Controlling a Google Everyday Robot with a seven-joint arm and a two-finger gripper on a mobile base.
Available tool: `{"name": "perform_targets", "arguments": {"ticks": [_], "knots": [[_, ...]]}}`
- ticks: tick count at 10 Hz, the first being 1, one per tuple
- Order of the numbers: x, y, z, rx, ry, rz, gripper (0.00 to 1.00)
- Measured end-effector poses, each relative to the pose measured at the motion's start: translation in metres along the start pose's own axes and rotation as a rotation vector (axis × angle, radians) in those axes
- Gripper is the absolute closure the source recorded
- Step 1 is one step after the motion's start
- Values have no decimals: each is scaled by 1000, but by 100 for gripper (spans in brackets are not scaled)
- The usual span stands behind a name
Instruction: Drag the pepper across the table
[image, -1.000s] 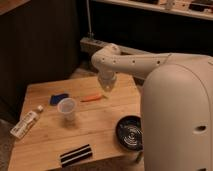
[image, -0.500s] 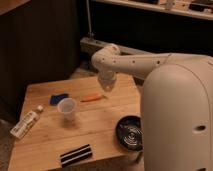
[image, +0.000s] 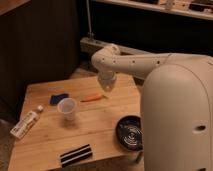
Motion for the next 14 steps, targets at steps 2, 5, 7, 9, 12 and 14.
{"name": "perform_targets", "arguments": {"ticks": [2,5,7,9,12,14], "knots": [[0,0,0,0,0,0,99],[0,0,0,0,0,0,99],[0,0,0,0,0,0,99],[0,0,0,0,0,0,99],[0,0,0,0,-1,-1,99],[-5,0,-3,-15,-14,-12,99]]}}
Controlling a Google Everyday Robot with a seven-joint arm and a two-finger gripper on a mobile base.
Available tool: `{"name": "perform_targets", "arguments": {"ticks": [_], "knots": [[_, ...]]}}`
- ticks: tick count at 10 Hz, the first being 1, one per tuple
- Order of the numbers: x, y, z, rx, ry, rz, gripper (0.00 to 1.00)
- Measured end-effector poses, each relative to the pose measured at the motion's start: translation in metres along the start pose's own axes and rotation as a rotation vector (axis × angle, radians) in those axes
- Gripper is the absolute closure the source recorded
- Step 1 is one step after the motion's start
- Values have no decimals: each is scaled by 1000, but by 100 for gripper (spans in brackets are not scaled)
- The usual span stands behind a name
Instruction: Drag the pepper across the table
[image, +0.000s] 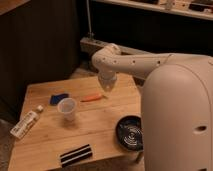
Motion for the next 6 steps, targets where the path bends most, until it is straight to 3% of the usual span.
{"name": "perform_targets", "arguments": {"ticks": [2,3,6], "knots": [[-22,1,-1,-52,-10,-11,99],[-43,0,6,-95,4,-17,99],[-85,7,17,-147,58,-80,96]]}}
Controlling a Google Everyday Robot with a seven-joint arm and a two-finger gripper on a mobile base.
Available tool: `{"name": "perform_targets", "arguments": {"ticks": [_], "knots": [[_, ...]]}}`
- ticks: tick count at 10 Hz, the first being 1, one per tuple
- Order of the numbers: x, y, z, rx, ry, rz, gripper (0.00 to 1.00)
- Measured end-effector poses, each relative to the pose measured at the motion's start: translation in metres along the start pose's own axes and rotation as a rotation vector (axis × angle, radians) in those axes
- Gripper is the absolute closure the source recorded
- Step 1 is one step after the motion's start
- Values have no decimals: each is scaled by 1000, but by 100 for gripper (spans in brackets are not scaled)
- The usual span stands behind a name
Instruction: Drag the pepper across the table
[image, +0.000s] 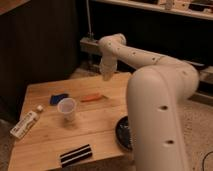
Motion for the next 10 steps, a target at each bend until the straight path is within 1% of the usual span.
{"name": "perform_targets", "arguments": {"ticks": [1,2,4,5,6,7,8,9,10], "knots": [[-4,3,0,6,6,-28,91],[-2,3,-2,18,8,-47,88],[15,14,-7,42,-17,-95,68],[23,16,-7,44,-28,-111,59],[28,15,-6,38,-42,-132,50],[33,11,-4,26,-57,-175,38],[36,10,-3,13,-67,-201,30],[37,5,-1,-2,-77,-225,22],[37,4,1,-26,-87,-256,20]]}}
